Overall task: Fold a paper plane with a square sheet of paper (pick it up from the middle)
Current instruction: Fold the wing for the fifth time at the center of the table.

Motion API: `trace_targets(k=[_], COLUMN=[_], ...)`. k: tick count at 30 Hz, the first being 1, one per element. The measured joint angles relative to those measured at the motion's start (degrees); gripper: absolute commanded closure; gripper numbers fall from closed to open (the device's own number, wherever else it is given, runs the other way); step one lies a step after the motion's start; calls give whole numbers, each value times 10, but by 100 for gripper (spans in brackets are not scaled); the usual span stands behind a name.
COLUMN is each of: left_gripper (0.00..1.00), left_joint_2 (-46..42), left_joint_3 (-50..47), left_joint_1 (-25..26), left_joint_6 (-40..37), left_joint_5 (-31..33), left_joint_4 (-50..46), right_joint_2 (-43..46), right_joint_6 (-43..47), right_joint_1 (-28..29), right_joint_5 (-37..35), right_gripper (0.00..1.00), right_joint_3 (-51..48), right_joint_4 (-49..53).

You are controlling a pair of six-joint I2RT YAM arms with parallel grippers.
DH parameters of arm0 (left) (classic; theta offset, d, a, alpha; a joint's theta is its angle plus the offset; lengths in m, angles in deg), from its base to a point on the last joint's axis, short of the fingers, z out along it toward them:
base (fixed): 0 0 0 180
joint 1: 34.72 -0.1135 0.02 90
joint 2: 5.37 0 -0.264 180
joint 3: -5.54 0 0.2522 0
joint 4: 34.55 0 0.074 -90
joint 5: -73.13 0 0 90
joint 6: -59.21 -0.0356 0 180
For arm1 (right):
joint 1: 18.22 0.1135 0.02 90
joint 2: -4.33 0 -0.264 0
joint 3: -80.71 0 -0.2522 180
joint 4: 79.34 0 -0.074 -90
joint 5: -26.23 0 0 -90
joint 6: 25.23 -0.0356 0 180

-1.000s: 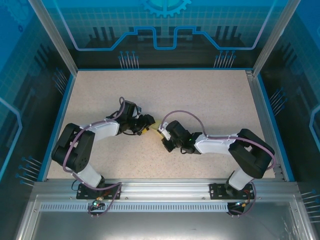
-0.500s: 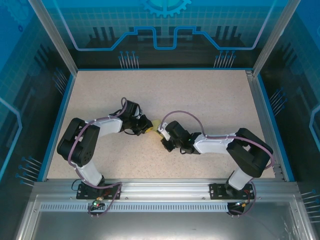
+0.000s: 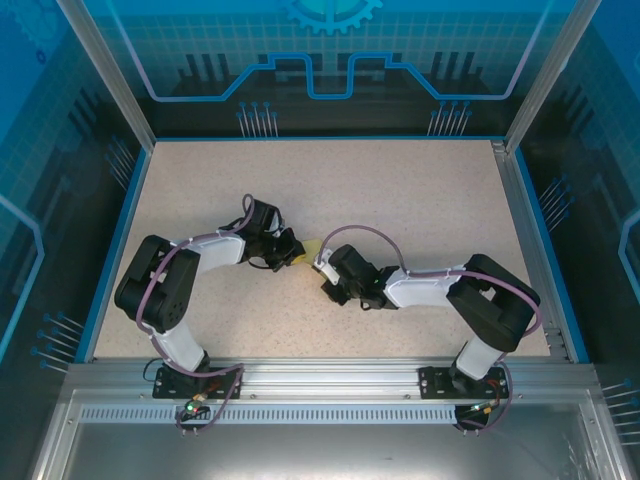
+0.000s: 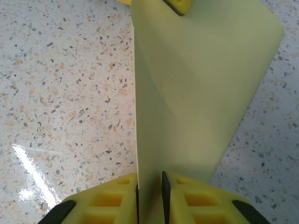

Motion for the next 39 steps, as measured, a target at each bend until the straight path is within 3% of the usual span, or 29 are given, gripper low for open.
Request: trace_targets(k=[12, 18, 22, 31, 39], left_gripper=[100, 99, 89, 58, 49], left_joint_2=[0, 0, 0, -14, -67], left_joint_3=[0, 0, 0, 0, -2], left_joint_1=[0, 0, 0, 0, 0], left_joint_6=[0, 0, -1, -7, -17], left_joint_5=[0, 0, 0, 18, 60], left_joint_4=[0, 0, 0, -24, -63], right_joint_2=[-5, -7, -8, -8, -13], right_joint_6=[4, 7, 7, -10, -42], right_joint_1=[5, 5, 5, -1, -25], right_joint_5=[-21, -24, -24, 1, 59], right_gripper=[80, 87, 95, 97, 95], right_joint_3=[0, 0, 0, 0, 1], right_joint_4=[-6, -8, -8, -4, -3])
